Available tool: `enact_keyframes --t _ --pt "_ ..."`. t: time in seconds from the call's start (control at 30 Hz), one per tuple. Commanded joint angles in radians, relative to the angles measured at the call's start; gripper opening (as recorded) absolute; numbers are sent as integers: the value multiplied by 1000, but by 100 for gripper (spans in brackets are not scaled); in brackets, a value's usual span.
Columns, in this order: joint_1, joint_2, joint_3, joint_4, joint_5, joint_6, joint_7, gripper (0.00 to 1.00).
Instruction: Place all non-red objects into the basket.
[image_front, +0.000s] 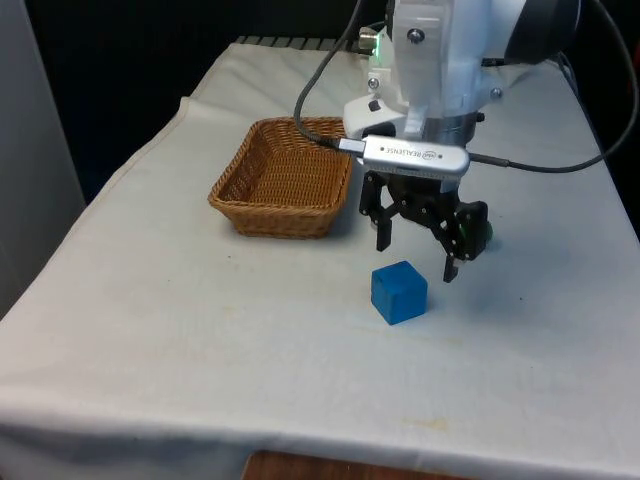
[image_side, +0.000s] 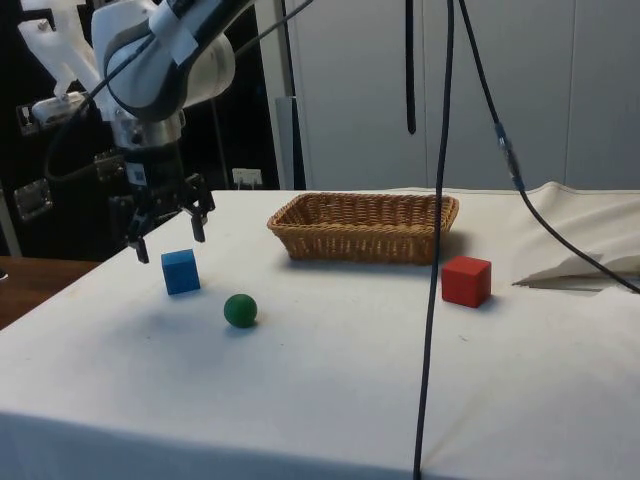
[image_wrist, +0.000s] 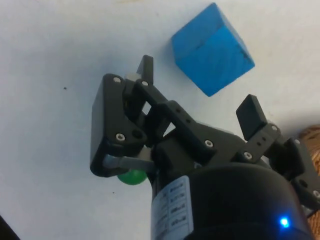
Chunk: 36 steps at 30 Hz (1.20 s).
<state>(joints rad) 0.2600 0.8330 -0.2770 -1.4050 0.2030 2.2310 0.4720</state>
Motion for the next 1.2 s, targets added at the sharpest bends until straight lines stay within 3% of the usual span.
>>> enact_keyframes --t 0.0,0.17,0.2,0.5,0.67,0.77,0.8,0.83,1.0,1.17 --pt "3 6 -7 7 -5 -11 16 100" --pt "2 15 -5 5 -6 -7 56 100" --pt "0 6 -2 0 -6 -6 36 100" --pt "0 41 -1 7 -2 7 124 100" --pt "-3 59 0 23 -1 9 144 100" --pt "-9 77 3 49 3 5 151 100" --pt "-2 67 -2 34 -4 12 150 100" --pt "-11 89 2 69 6 0 152 100" --pt "-18 117 -8 115 12 -14 151 100" --pt "-16 116 -13 119 10 -20 150 100"
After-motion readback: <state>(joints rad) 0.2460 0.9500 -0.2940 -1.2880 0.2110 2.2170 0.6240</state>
